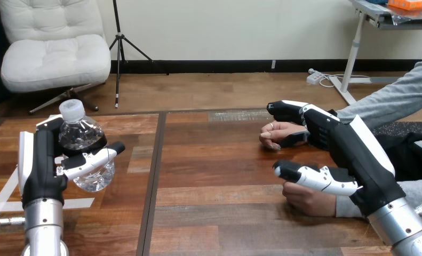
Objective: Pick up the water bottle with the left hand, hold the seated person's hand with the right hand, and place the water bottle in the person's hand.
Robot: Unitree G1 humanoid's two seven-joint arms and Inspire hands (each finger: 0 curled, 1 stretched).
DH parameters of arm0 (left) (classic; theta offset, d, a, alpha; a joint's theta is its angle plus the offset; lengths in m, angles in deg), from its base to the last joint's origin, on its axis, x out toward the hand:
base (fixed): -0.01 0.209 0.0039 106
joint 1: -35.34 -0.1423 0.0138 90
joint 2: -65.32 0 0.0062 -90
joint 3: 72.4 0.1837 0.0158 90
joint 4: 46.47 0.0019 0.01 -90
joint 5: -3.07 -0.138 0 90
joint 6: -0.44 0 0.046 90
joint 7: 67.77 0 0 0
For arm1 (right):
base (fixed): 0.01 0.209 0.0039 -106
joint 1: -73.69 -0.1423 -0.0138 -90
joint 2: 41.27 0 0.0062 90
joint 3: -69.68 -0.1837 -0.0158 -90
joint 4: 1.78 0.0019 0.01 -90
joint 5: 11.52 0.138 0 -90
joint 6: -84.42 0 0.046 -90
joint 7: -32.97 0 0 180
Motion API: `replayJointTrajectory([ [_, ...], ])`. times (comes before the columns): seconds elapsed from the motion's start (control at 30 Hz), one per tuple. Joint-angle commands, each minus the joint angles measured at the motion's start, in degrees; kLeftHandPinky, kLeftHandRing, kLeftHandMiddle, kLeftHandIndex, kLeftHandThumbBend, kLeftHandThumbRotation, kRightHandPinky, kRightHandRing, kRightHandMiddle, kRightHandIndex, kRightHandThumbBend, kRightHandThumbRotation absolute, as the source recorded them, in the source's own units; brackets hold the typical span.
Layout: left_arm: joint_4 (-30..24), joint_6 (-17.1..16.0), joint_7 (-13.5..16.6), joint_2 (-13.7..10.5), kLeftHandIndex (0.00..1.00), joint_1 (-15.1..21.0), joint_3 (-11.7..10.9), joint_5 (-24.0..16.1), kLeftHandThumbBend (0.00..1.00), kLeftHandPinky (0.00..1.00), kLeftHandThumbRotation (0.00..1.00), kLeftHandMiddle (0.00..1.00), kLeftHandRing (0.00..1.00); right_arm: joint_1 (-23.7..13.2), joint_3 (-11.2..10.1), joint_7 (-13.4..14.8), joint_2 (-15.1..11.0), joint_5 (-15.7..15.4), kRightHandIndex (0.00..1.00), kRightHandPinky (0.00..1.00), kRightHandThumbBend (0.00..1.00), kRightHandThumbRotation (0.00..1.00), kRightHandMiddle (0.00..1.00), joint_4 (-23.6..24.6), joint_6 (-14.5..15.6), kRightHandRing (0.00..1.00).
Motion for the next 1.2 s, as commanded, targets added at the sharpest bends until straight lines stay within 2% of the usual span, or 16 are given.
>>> replayJointTrajectory([
  [0.0, -3.35, -0.77, 0.02, -0.43, 0.38, 2.50, -0.67, 0.67, 0.76, 0.29, 0.00, 0.37, 0.33, -2.41, -1.52, 0.65, -2.48, -1.44, 0.81, 0.70, 1.00, 0.59, 0.85, 2.05, 0.88, 0.86],
  [0.5, -2.82, -0.97, -0.01, -0.14, 0.38, 2.59, -1.21, 1.77, 0.77, 0.28, 0.00, 0.36, 0.32, -1.68, -2.19, 0.92, -4.93, -4.80, 0.84, 0.73, 1.00, 0.58, 0.86, 4.11, 3.90, 0.85],
  [0.87, -2.05, -1.46, 0.09, -0.26, 0.38, 2.69, -1.38, 2.05, 0.77, 0.27, 0.00, 0.36, 0.31, -1.56, -2.26, 0.85, -6.76, -7.31, 0.82, 0.69, 1.00, 0.52, 0.84, 3.75, 4.34, 0.82],
  [1.17, -2.26, -1.52, -0.53, -0.14, 0.38, 2.47, -1.50, 2.93, 0.76, 0.27, 0.00, 0.36, 0.31, -1.38, -2.32, 0.65, -7.92, -8.01, 0.82, 0.68, 1.00, 0.47, 0.84, 3.56, 5.76, 0.81],
])
